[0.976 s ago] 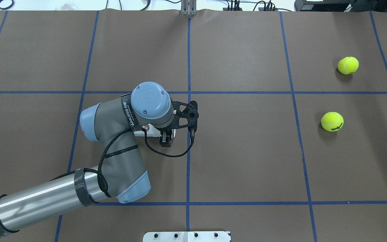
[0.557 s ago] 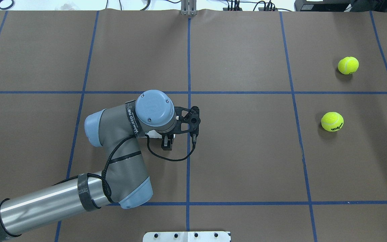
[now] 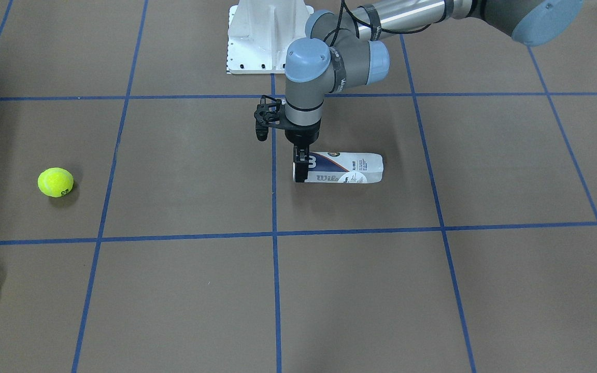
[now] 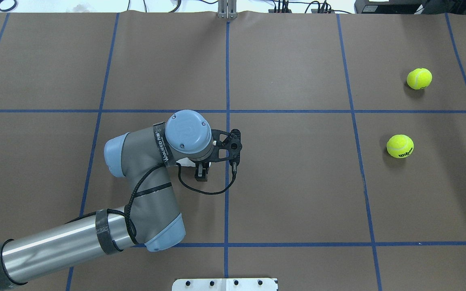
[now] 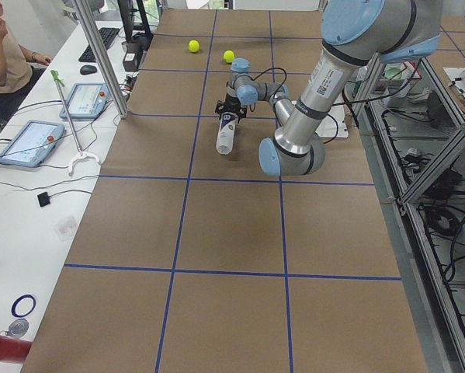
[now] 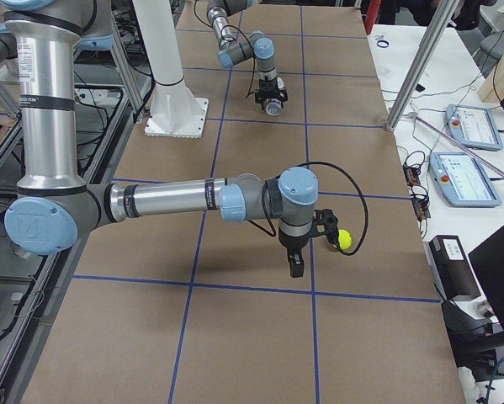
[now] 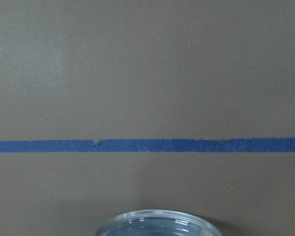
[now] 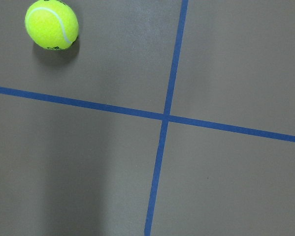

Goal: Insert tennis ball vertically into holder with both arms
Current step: 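Close the left gripper around the open end of the clear cup, then lift and rotate the cup upright with the left gripper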

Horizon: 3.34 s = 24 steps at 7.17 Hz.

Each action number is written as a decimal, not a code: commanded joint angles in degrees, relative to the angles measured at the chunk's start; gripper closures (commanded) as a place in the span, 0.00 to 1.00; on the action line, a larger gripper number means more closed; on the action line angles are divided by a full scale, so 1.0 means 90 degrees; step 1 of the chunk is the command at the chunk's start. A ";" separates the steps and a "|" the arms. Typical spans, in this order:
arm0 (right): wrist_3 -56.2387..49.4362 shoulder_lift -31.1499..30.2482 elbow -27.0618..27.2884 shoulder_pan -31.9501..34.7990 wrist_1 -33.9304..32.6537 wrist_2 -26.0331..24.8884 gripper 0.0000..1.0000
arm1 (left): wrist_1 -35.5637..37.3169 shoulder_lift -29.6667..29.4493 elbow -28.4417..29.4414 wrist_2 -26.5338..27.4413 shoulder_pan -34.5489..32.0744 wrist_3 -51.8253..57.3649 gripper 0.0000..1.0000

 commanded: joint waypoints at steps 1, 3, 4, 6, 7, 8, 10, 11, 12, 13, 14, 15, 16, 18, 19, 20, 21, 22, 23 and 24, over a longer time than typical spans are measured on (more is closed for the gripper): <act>0.0000 0.0000 -0.0003 -0.0010 0.0000 -0.0003 0.00 | 0.0000 -0.0020 0.0028 0.0000 0.0006 0.0003 0.02; 0.0000 0.0000 -0.0003 0.0000 0.0000 0.0006 0.00 | -0.0155 -0.0107 0.0222 0.0010 0.0006 0.0003 0.02; 0.0000 0.0000 -0.0003 0.0000 0.0000 0.0006 0.00 | -0.0369 -0.0117 0.0359 0.0010 0.0006 0.0032 0.02; 0.0000 0.0010 -0.0003 0.0000 0.0000 0.0006 0.00 | -0.0371 -0.0117 0.0360 0.0020 -0.0033 0.0062 0.02; 0.0010 0.0010 0.0007 0.0000 0.0000 0.0006 0.00 | -0.0371 -0.0117 0.0350 0.0020 -0.0091 0.0168 0.02; 0.0010 0.0010 0.0016 0.0000 0.0000 0.0006 0.00 | -0.0371 -0.0108 0.0360 0.0020 -0.0159 0.0295 0.02; 0.0010 0.0019 0.0016 -0.0010 0.0000 0.0006 0.00 | -0.0371 -0.0108 0.0360 0.0020 -0.0180 0.0296 0.03; 0.0010 0.0029 0.0016 0.0000 0.0000 0.0006 0.00 | -0.0371 -0.0108 0.0360 0.0020 -0.0180 0.0296 0.06; 0.0010 0.0039 0.0016 0.0000 0.0000 0.0006 0.00 | -0.0371 -0.0108 0.0360 0.0020 -0.0180 0.0296 0.12; 0.0010 0.0039 0.0016 0.0000 0.0000 0.0006 0.00 | -0.0371 -0.0108 0.0360 0.0020 -0.0189 0.0296 0.17; 0.0010 0.0039 0.0016 -0.0010 0.0000 0.0006 0.00 | -0.0381 -0.0117 0.0360 0.0020 -0.0189 0.0296 0.21; 0.0010 0.0039 0.0016 0.0000 0.0000 0.0006 0.00 | -0.0468 -0.0146 0.0302 0.0020 -0.0189 0.0286 0.22; 0.0010 0.0039 0.0026 -0.0010 0.0000 0.0006 0.00 | -0.0546 -0.0272 0.0243 0.0001 -0.0238 0.0286 0.22; 0.0010 0.0039 0.0016 0.0000 0.0000 0.0006 0.00 | -0.0576 -0.0526 -0.0223 -0.0048 -0.0432 0.0228 0.23; 0.0010 0.0039 0.0026 0.0000 0.0000 0.0006 0.00 | -0.0596 -0.0547 -0.0574 -0.0193 -0.0549 0.0102 0.24; 0.0010 0.0039 0.0026 0.0000 0.0000 0.0006 0.00 | -0.1089 -0.0557 -0.0694 -0.0804 -0.0754 -0.0402 0.26; 0.0010 0.0039 0.0036 0.0000 0.0000 0.0006 0.00 | -0.2080 -0.0557 -0.0675 -0.1081 -0.0872 -0.1142 0.25; 0.0010 0.0039 0.0036 0.0000 0.0000 0.0006 0.00 | -0.2718 -0.0557 -0.0685 -0.1229 -0.0883 -0.1565 0.25; 0.0010 0.0049 0.0036 0.0000 0.0000 0.0006 0.00 | -0.3740 -0.0547 -0.0646 -0.1249 -0.0902 -0.2082 0.25; 0.0010 0.0049 0.0046 0.0000 0.0000 0.0006 0.00 | -0.4494 -0.0537 -0.0627 -0.1240 -0.0912 -0.2396 0.23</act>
